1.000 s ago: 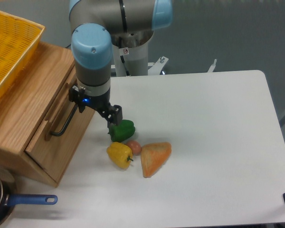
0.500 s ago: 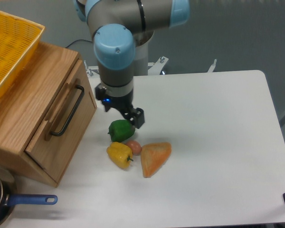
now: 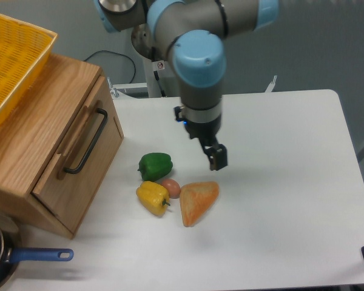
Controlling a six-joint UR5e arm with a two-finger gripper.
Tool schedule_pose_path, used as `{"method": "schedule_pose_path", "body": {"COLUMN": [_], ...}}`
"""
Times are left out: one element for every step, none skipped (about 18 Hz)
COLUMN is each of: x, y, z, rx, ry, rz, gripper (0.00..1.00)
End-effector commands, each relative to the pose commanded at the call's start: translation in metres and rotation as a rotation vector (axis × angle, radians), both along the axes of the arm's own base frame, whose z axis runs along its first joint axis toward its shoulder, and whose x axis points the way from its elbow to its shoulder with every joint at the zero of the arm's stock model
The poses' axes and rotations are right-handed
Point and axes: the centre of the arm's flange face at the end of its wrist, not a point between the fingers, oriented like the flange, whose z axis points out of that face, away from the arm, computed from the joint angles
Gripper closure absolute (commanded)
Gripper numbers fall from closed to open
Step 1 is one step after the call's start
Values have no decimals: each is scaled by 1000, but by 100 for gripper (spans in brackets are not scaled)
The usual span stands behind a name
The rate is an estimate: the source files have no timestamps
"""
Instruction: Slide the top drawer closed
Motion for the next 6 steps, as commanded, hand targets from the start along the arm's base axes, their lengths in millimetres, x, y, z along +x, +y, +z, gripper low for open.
{"method": "schedule_pose_path", "body": {"x": [-2, -7, -15, -21, -24, -24], "y": [-2, -6, -11, -15, -20, -21], "z": [-1, -2, -3, -3, -2, -2], "rx": [-6, -9, -9, -4, -3, -3], "ry": [4, 3, 6, 11, 11, 9], "rz": [-6, -7, -4, 2, 4, -1], "gripper": [0, 0, 0, 0, 0, 0]}}
